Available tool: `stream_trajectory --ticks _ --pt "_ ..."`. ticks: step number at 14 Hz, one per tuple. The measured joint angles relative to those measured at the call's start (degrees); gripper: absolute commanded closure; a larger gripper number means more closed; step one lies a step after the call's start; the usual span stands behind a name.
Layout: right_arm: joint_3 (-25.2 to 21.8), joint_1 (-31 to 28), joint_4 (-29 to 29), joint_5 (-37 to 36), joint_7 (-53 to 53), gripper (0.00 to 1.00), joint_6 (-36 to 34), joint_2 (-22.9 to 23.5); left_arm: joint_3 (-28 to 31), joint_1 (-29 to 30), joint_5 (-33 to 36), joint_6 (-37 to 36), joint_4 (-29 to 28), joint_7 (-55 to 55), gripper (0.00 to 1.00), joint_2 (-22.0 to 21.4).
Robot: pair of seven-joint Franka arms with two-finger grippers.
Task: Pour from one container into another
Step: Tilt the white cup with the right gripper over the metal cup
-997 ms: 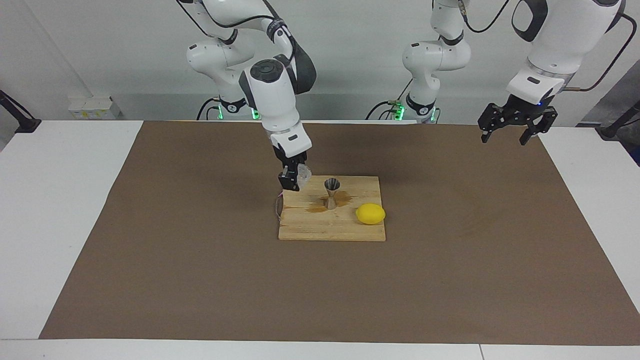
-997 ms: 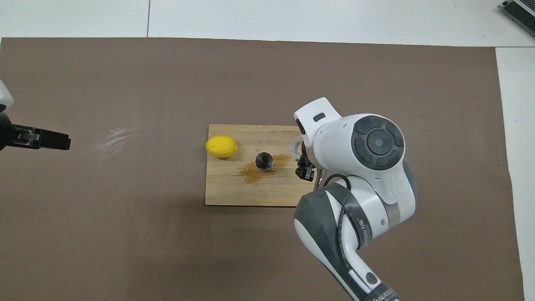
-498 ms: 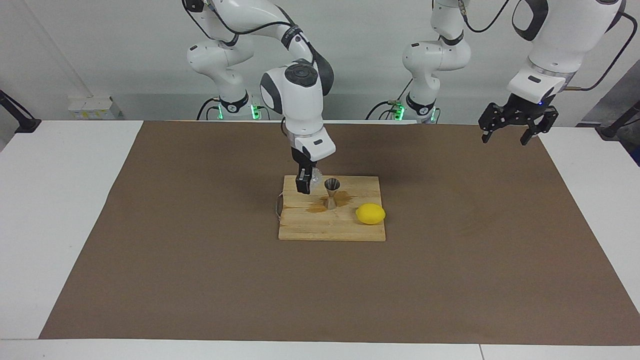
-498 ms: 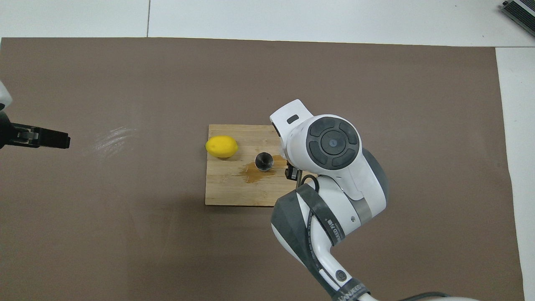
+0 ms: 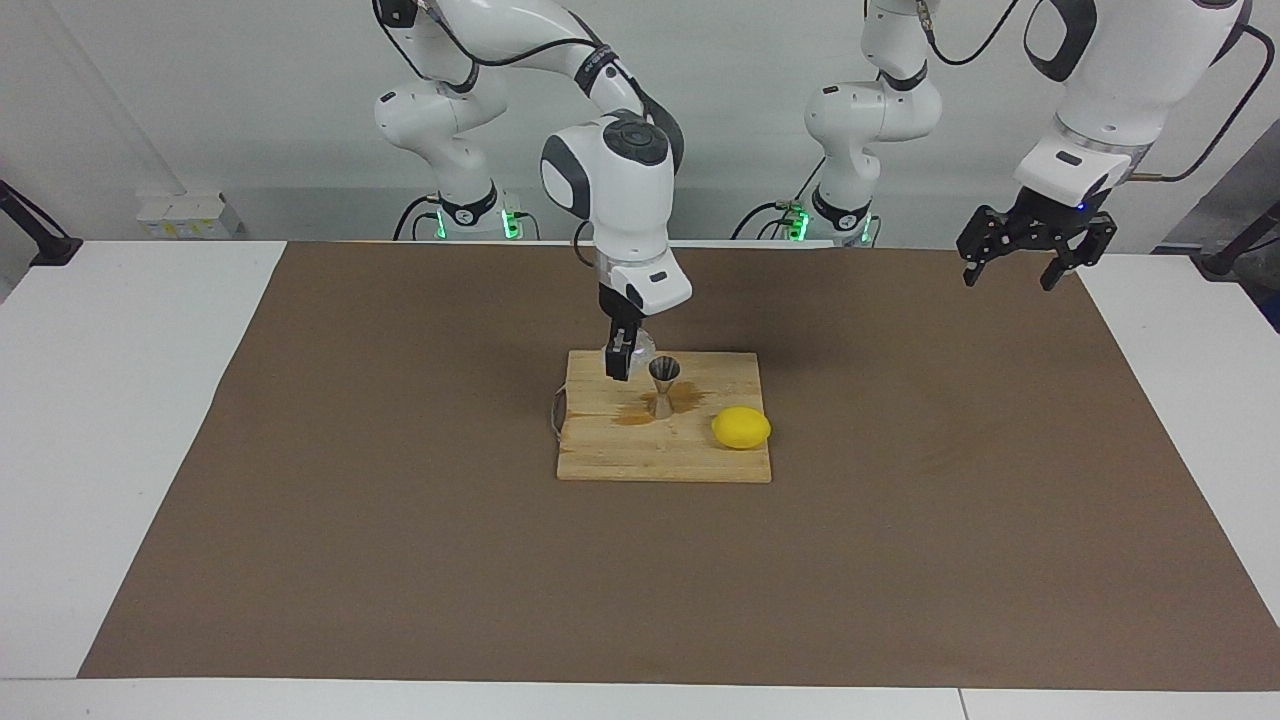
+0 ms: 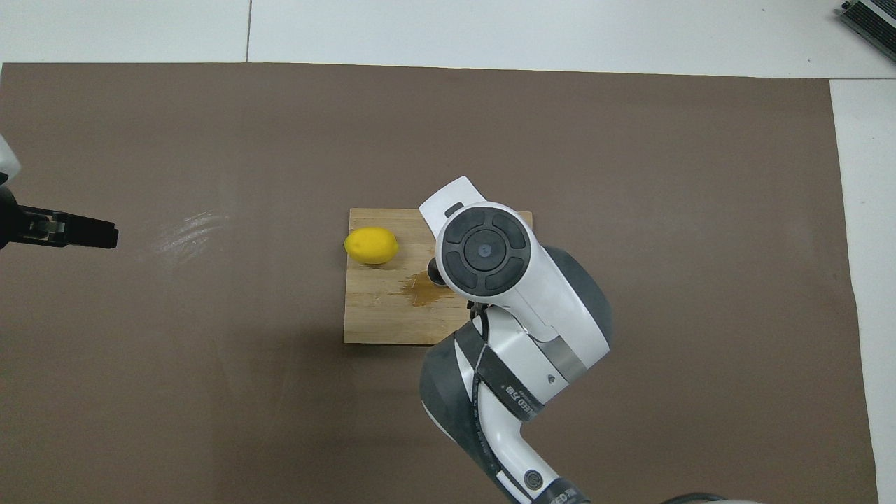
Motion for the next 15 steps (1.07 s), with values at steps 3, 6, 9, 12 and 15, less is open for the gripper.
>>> stream_trajectory --ticks 3,6,9,12,15 --pt "0.02 1.76 3.70 -2.58 2.54 0.44 -3.17 2.52 0.00 0.00 -0.01 0.00 0.00 0.00 0.00 0.00" --pt "-0.10 1.95 4.71 -4.62 3.20 0.44 -3.31 3.90 0.00 0.00 -0.01 0.00 0.00 0.00 0.00 0.00" --pt "-0.19 1.99 4.83 -5.82 3.20 0.44 -3.50 4.57 0.00 0.00 -0.02 0.00 0.00 0.00 0.00 0.00" --pt "-0.14 2.84 4.87 -7.81 3.20 0.44 -4.30 5.37 0.00 0.00 -0.02 0.00 0.00 0.00 0.00 0.00" --pt "-0.12 3.36 4.93 -9.05 3.21 0.43 -4.67 5.68 0.00 0.00 -0.02 0.00 0.00 0.00 0.00 0.00"
